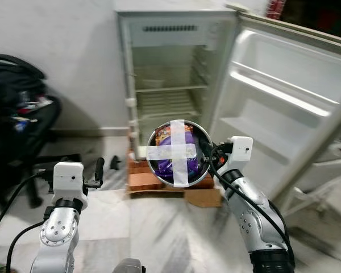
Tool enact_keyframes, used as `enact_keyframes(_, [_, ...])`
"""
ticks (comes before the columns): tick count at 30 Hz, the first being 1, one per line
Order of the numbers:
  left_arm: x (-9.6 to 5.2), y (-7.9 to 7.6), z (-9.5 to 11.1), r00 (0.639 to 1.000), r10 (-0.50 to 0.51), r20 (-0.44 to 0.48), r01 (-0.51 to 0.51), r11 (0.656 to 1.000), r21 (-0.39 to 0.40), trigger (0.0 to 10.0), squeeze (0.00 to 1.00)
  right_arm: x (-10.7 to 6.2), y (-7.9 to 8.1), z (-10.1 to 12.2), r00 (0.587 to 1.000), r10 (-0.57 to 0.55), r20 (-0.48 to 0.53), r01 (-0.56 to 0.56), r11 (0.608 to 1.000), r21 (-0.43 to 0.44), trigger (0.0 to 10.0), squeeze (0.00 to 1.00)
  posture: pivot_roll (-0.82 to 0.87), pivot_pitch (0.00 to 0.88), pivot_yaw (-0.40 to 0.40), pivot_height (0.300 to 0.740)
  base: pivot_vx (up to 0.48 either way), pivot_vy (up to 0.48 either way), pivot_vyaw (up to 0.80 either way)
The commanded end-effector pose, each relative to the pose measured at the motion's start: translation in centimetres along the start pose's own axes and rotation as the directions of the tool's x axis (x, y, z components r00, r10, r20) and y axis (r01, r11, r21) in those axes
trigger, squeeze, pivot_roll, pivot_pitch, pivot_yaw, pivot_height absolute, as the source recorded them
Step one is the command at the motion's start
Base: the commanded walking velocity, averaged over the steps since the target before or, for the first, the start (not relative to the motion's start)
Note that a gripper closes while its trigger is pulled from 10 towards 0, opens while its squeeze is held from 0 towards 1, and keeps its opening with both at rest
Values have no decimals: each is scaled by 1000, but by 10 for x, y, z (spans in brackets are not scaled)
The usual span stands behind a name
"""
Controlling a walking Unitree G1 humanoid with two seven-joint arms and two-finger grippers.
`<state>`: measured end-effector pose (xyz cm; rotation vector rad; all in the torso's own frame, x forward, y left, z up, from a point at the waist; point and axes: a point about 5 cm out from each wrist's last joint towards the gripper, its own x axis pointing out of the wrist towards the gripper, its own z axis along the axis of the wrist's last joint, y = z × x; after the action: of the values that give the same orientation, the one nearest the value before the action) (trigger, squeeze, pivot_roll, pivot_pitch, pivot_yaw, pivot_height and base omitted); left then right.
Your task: Restocking fridge
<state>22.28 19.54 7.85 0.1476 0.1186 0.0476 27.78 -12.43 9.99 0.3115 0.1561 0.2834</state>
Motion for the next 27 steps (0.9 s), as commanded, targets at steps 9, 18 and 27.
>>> enact_keyframes(9, [-1, -7, 6, 997, -67, 40, 67, 998, -5, 10000, 0, -5, -13, 9, 996, -73, 52, 75, 996, -40, 10000, 0, 128, 0, -47, 740, 72, 39, 0])
enact_keyframes(18, [-1, -8, 6, 995, -85, 42, 86, 996, -19, 10000, 0, -5, -12, 12, 993, -83, 79, 85, 996, -23, 10000, 0, 128, 0, -45, 740, 400, 0, 0])
enact_keyframes(27, [0, -9, 6, 995, -93, 42, 94, 995, -28, 10000, 0, -4, -12, 12, 993, -89, 75, 91, 996, -23, 10000, 0, 124, 0, -46, 740, 470, 0, 0])
